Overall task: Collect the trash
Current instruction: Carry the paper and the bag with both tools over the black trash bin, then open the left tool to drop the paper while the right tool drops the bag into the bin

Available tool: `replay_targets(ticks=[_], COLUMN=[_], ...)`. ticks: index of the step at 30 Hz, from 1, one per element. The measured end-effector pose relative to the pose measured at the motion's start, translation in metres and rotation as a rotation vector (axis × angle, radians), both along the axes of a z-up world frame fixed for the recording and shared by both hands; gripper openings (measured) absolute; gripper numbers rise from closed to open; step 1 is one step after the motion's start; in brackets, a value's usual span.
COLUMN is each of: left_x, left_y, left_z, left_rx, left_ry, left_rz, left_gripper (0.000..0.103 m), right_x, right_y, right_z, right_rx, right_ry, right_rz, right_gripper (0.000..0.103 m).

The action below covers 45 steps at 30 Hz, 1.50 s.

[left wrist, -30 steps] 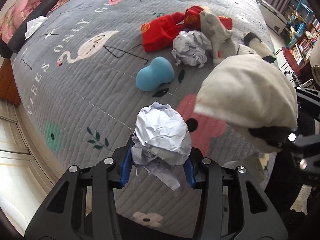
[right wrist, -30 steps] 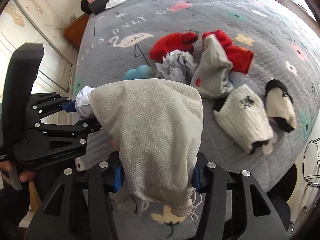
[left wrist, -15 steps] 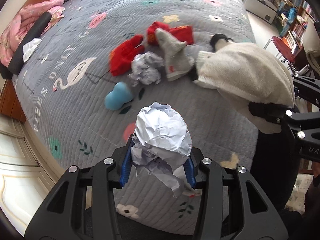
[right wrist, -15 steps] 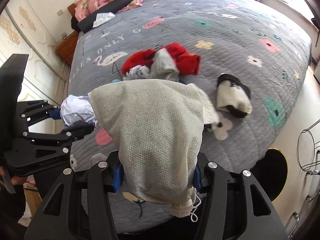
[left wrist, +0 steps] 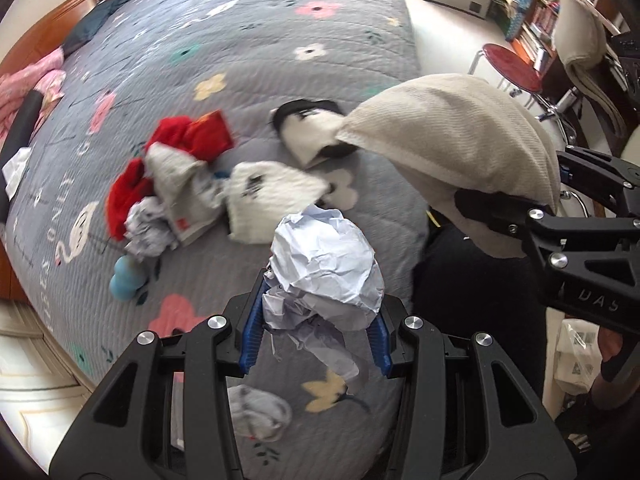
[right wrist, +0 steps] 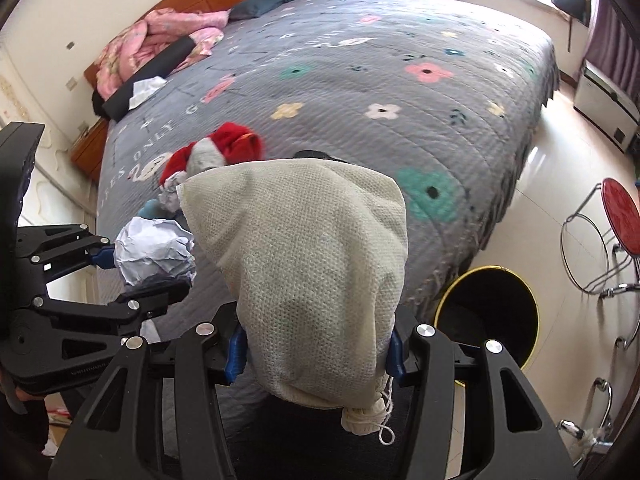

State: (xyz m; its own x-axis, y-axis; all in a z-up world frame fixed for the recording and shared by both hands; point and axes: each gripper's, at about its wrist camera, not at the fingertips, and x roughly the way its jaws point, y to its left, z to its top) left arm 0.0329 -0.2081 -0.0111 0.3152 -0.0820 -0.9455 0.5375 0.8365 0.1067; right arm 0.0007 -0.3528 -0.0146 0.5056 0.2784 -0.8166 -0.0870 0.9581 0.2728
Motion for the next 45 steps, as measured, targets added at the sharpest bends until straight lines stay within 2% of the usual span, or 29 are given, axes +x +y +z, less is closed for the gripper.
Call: replay_targets(ticks=[12,25,26,28,29,30,32,37,39,42,43,45], left_x=[0.001,0.006,0.008,0.014,0.016,0.017,0.018,0.019,0.019,0.021,0.022,0.023], left_y=[-0.108,-0.224,-0.232,-0.243,-0.247,-0.253,-0.262,-0.269,-0.263,-0.25,-0.245,-0.236], left_z=[-0.01,-0.056,-0.06,-0.07,-0.074,-0.078,-0.084,-0.094,-0.093,-0.09,-0.089,-0.085], left_rx=[-0.001,-0.035,-0.05,-0.069,-0.072,-0.076,-0.059,-0.016,0.008,0.032,0.041,0.042], left_ry=[0.008,0.146,0.168,0.219,0.243,0.264,0.262,0.263,0.236,0.215,0.207,0.201], left_rz=[-0.137,-0.244,-0.244,-0.228,-0.225,-0.232,-0.229,-0.22,-0.206,-0.182,-0.168,-0.152], left_gripper=[0.044,0.044,0.046,0.058,0.07,0.074,0.085,0.086,0.086,0.09,0.09,0.09], right_x=[-0.025,-0.039,-0.037,-0.033,-0.032,-0.03,-0.025,-0.012,-0.006,0.002,0.005,0.009], right_y=[-0.097,-0.199,-0.204,-0.214,-0.218,-0.222,-0.229,-0.241,-0.243,-0.245,-0.245,-0.244], right_z=[-0.007,-0.031,-0.035,-0.042,-0.044,-0.047,-0.053,-0.069,-0.076,-0.088,-0.091,-0.095], right_rx=[0.005,0.02,0.026,0.033,0.029,0.024,0.023,0.022,0.031,0.016,0.003,-0.018], right_ry=[-0.007,0.023,0.027,0.043,0.048,0.054,0.065,0.102,0.119,0.146,0.149,0.171], right_rz=[-0.228,-0.416,-0.418,-0.422,-0.423,-0.424,-0.426,-0.421,-0.415,-0.424,-0.422,-0.428], right_gripper=[0.05,0.05,0.05,0.05,0.05,0.05,0.05,0.05,0.054,0.077,0.077,0.088])
